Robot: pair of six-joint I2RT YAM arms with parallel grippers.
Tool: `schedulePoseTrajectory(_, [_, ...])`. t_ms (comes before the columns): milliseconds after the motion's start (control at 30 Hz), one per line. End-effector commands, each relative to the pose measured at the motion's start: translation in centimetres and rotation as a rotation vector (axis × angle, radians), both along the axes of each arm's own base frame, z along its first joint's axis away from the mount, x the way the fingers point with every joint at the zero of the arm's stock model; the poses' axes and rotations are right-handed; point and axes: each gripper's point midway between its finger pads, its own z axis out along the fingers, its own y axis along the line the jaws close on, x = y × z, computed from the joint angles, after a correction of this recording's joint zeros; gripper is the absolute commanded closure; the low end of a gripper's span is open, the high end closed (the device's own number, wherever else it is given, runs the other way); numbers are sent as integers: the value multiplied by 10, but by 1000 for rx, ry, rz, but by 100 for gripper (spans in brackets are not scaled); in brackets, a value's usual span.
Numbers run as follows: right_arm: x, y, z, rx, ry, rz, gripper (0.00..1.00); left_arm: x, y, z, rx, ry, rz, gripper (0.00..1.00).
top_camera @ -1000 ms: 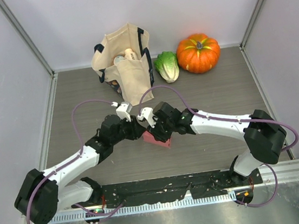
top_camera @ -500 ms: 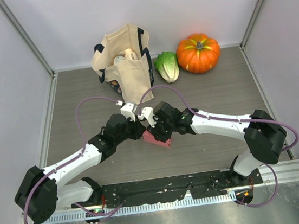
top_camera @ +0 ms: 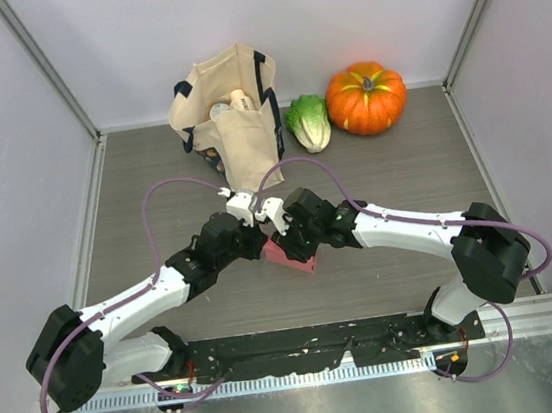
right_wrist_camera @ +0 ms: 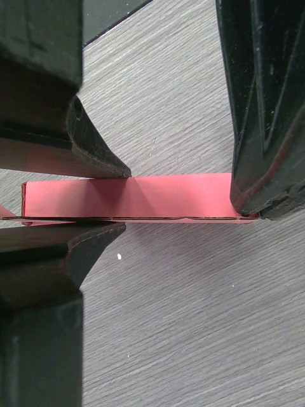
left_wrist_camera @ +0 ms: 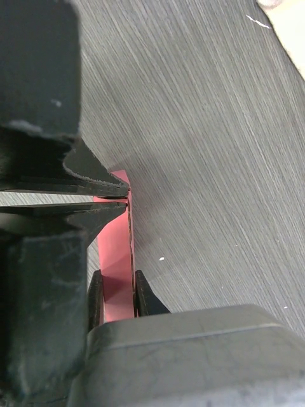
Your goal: Fold the paper box
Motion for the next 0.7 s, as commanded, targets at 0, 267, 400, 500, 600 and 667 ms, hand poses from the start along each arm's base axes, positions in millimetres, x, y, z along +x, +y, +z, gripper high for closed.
schedulePoseTrajectory(0, [-6,1,6,30,12,8,78,4,1,9,14,-45,7,90])
schedulePoseTrajectory(267, [-3,1,7,30,-1,-8,78,-2,2,2,17,-33,12,95])
schedulePoseTrajectory(400, [-2,1,7,31,-4,-14,78,-4,2,-2,8,-23,25,97])
schedulePoseTrajectory(500, [-2,1,8,35,-7,-11,78,-5,6,-8,26,-19,31,96])
schedulePoseTrajectory(600, [-2,1,9,37,-8,-11,78,-7,7,-11,31,-13,34,96])
schedulePoseTrajectory(667, [-2,1,10,41,-10,-13,78,-7,7,-12,34,-15,36,97])
